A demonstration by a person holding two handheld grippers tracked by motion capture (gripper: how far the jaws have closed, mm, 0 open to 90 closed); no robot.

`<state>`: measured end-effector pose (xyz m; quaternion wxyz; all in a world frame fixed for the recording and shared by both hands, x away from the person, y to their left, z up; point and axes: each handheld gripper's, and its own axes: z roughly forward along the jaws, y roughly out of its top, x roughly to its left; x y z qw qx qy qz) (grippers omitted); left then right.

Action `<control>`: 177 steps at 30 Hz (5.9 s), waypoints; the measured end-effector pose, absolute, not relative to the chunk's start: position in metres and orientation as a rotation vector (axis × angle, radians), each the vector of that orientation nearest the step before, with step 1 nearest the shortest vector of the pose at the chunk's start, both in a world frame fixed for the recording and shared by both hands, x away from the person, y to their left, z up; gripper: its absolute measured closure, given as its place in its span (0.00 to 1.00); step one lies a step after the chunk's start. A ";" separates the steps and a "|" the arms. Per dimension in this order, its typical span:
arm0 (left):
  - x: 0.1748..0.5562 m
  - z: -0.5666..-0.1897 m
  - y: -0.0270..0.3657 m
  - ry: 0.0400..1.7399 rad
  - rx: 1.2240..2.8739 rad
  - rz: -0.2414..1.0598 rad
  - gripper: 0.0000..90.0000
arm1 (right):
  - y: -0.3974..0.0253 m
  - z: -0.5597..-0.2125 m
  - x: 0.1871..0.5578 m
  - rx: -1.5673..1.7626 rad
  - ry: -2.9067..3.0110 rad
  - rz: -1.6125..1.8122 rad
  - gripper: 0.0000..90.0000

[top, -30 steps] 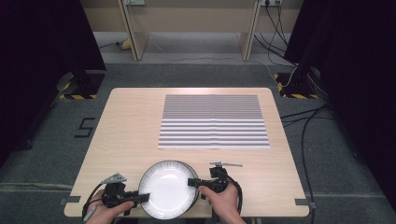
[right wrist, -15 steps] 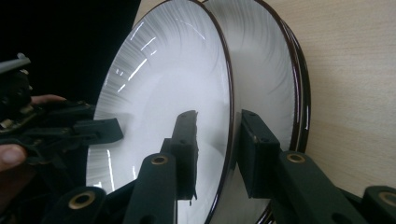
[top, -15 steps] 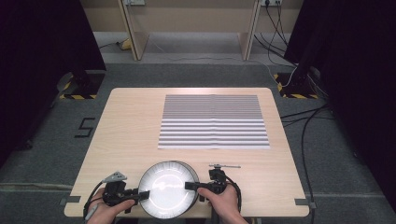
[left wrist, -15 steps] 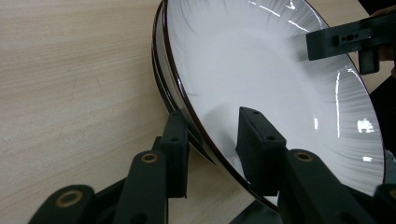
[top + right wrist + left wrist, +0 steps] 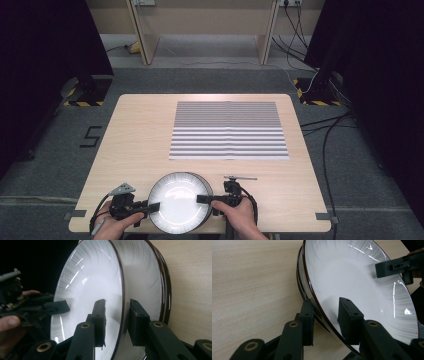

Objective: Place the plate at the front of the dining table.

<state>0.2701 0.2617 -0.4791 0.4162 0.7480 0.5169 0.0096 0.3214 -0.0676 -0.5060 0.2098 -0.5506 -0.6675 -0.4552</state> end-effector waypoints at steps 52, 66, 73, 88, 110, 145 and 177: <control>0.277 -0.480 0.272 1.200 1.717 0.143 0.61 | -0.074 -0.500 0.330 -1.625 -1.879 -1.325 0.91; 0.272 -0.492 0.310 1.299 1.611 0.303 0.53 | -0.082 -0.490 0.331 -1.620 -1.856 -1.380 0.91; 0.273 -0.496 0.315 1.327 1.608 0.374 0.52 | -0.086 -0.486 0.333 -1.618 -1.854 -1.387 0.90; 0.272 -0.502 0.316 1.336 1.623 0.453 0.51 | -0.101 -0.474 0.341 -1.648 -1.802 -1.429 0.90; 0.272 -0.503 0.316 1.336 1.630 0.469 0.50 | -0.112 -0.458 0.352 -1.682 -1.770 -1.484 0.90; 0.273 -0.508 0.316 1.343 1.638 0.465 0.48 | -0.131 -0.440 0.371 -1.731 -1.710 -1.565 0.90; 0.274 -0.505 0.324 1.350 1.629 0.490 0.48 | -0.152 -0.424 0.384 -1.792 -1.705 -1.604 0.89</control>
